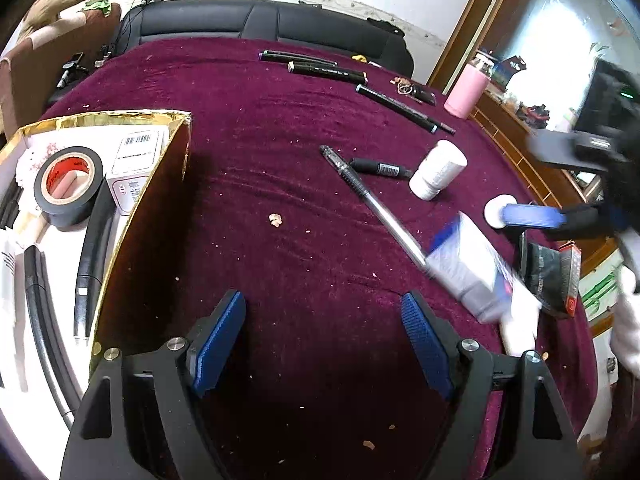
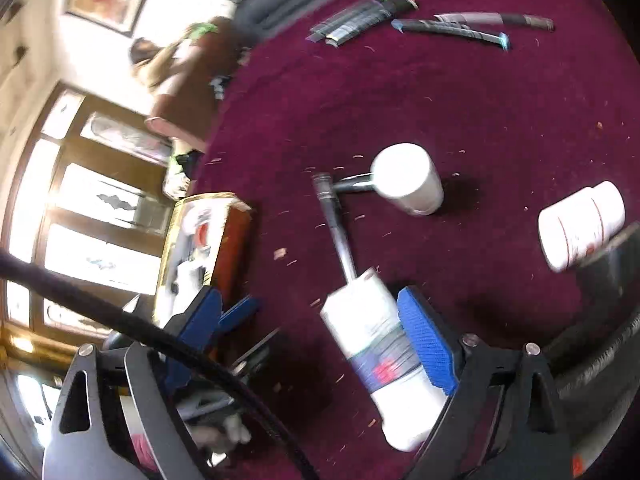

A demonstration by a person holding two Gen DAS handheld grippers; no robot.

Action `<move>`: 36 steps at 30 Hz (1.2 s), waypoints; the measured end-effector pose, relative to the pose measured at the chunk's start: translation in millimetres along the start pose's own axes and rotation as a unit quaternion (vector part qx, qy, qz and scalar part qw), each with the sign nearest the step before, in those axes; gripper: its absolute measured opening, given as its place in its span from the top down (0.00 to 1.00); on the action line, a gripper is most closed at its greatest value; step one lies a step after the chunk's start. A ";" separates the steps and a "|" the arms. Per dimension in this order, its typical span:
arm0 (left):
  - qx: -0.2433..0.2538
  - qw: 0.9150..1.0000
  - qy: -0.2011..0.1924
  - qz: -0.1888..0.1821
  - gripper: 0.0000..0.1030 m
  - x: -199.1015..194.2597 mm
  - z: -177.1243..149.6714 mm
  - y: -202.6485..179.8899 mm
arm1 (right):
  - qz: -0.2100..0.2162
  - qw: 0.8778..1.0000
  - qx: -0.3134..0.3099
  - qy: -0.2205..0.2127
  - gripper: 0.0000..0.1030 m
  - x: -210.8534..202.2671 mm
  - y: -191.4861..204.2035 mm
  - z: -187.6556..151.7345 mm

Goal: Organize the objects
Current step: 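Grasp the clear ballpoint pen with the left tool while the right tool grasps the white medicine box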

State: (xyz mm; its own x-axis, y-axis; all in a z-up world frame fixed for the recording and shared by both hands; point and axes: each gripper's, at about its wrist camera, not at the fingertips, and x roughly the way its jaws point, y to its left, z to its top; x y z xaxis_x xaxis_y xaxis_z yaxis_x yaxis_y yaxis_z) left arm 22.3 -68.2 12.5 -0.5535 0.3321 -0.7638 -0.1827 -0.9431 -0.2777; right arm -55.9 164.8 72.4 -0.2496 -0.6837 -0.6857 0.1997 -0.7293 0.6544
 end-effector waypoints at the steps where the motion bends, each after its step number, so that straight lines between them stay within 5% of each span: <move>1: 0.004 1.000 -0.003 -0.002 0.22 0.0 -1.4 -0.9 | -0.017 1.000 -0.015 -0.017 0.12 -11.0 5.1 -7.7; 6: 0.048 0.999 0.017 -0.003 0.02 6.4 -2.7 -15.3 | -0.086 0.995 -0.017 -0.051 0.12 -30.9 -1.9 -41.8; 10: 0.074 0.997 0.023 0.016 0.02 9.2 -4.9 -22.4 | -0.128 0.989 -0.051 -0.047 0.12 -24.6 4.6 -77.8; 14: 0.062 0.998 0.017 -0.003 0.02 6.0 -5.5 -15.7 | -0.139 0.984 -0.111 -0.029 0.12 -9.4 19.6 -77.6; 17: 0.037 0.998 0.016 -0.038 0.02 1.6 -2.8 -4.8 | -0.215 0.957 -0.191 -0.035 0.12 4.6 40.1 -93.0; 19: -0.004 0.997 0.028 -0.072 0.03 -3.1 1.5 2.7 | -0.274 0.929 -0.246 -0.039 0.13 17.8 53.2 -103.3; 21: -0.017 0.996 0.025 -0.080 0.03 -11.2 8.9 2.7 | -0.306 0.911 -0.273 -0.037 0.26 31.7 59.1 -104.5; 22: -0.011 0.997 0.017 -0.076 0.03 -15.6 14.1 0.0 | -0.314 0.907 -0.279 -0.032 0.44 39.3 59.5 -104.3; 23: -0.003 0.998 0.012 -0.066 0.03 -18.9 20.7 -3.5 | -0.313 0.908 -0.275 -0.026 0.60 44.4 56.3 -101.5; 25: -0.001 0.998 0.011 -0.054 0.03 -20.4 33.7 -8.0 | -0.310 0.919 -0.245 -0.012 0.68 54.6 48.2 -93.4; 32: 0.017 0.999 0.031 -0.001 0.06 18.9 70.0 -21.9 | -0.228 0.963 -0.143 -0.034 0.68 21.0 17.8 -93.8; 34: 0.038 0.999 0.034 0.018 0.16 34.7 76.5 -32.6 | -0.217 0.967 -0.127 -0.040 0.68 11.3 8.6 -100.4; 36: 0.062 0.996 0.047 0.039 0.57 55.8 82.7 -45.3 | -0.203 0.972 -0.112 -0.039 0.68 7.2 -1.5 -104.9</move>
State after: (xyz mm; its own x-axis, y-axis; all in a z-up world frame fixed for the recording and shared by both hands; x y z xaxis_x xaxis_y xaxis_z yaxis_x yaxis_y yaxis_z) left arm -67.5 -8.1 30.7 -0.4919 0.2515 -0.8335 -0.2444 -0.9588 -0.1451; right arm 41.4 158.1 33.1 -0.4203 -0.3397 -0.8414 0.2680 -0.9324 0.2425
